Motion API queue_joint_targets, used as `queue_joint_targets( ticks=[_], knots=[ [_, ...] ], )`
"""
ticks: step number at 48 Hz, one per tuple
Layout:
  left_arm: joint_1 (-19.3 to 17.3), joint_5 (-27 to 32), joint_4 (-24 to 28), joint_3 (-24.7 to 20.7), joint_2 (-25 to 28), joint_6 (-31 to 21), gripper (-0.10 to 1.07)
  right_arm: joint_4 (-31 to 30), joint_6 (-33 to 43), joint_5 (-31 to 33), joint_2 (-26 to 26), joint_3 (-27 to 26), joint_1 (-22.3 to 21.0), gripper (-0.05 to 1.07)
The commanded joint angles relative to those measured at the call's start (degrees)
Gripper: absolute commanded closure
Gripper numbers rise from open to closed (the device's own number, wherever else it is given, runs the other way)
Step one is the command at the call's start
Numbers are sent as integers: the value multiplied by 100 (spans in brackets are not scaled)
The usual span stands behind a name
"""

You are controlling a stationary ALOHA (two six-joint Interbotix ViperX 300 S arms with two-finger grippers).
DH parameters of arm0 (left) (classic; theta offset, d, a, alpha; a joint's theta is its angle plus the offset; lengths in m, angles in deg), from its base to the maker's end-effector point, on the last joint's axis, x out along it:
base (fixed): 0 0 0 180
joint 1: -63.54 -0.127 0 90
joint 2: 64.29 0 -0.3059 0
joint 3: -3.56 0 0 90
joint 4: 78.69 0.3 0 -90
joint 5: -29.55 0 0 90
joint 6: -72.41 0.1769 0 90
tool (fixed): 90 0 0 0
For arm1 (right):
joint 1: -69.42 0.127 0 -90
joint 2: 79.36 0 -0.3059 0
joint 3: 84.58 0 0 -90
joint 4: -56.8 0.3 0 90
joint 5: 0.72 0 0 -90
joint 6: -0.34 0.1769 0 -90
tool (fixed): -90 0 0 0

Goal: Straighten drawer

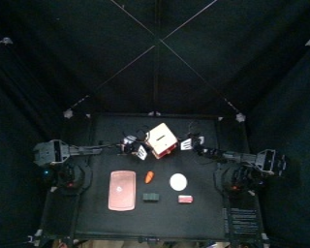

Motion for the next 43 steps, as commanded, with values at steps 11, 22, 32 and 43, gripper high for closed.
queue_joint_targets(
  ticks=[11,22,32,43],
  knots=[
    [18,9,-299,88,35,9,70,-132,-35,-141,475,-290,-483,7],
    [-44,9,-404,97,44,18,70,-343,-44,-606,835,-633,-545,7],
    [-53,9,-413,-9,211,26,70,-308,-44,-668,835,-650,-545,7],
    [-123,18,-413,-158,360,26,70,-334,-44,-703,800,-571,-519,7]
  ],
)
